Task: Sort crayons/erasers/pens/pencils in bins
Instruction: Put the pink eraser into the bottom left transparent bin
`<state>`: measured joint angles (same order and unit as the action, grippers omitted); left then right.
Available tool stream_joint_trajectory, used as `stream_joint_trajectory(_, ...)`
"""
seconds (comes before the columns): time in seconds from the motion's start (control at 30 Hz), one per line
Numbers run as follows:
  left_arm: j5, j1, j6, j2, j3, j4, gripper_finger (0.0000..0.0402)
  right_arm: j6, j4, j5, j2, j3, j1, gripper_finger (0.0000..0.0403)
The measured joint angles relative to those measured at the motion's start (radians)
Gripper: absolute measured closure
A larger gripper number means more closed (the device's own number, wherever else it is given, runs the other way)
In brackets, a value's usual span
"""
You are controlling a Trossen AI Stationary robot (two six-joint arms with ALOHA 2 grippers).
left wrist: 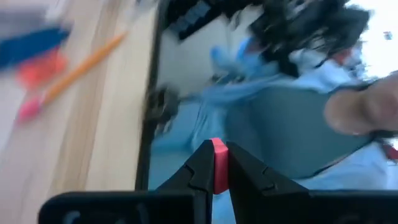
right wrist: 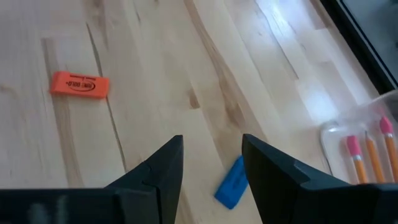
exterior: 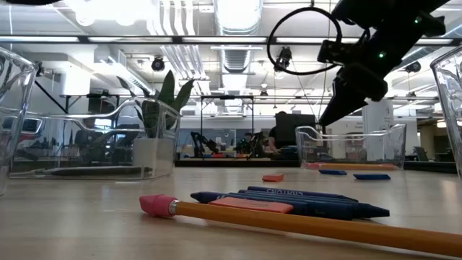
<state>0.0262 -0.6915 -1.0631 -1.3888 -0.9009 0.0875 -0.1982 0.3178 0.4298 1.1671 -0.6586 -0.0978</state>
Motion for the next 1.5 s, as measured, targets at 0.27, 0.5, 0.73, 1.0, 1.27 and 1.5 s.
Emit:
stream_joint_trajectory(0.27,-0.068,-0.093,-0.362,0.013,0.007,-0.339,0.0386,0.0,-0.009,0.0,0.028,-0.003,0.0,0.025)
stream_joint_trajectory(0.5,-0.077,-0.104,-0.398,0.068,0.01,-0.381,0.0385,-0.007,-0.009,0.0,0.026,-0.002,0.0,0.0252)
stream_joint_trajectory(0.73,-0.077,-0.104,-0.566,0.097,0.026,-0.629,0.0385,-0.007,-0.009,0.0,0.026,-0.002,0.0,0.0253)
stream_joint_trajectory(1.0,-0.088,-0.103,-0.71,0.073,0.043,-0.638,0.0385,0.0,-0.008,0.0,0.026,-0.002,0.0,0.0257)
stream_joint_trajectory(1.27,-0.125,-0.102,-0.882,-0.018,0.044,-0.68,0.0385,0.009,-0.008,0.0,0.026,-0.002,0.0,0.0256)
stream_joint_trajectory(1.5,-0.219,-0.101,-0.921,-0.083,0.044,-0.681,0.0385,0.017,-0.008,0.0,0.026,-0.002,0.0,0.0258)
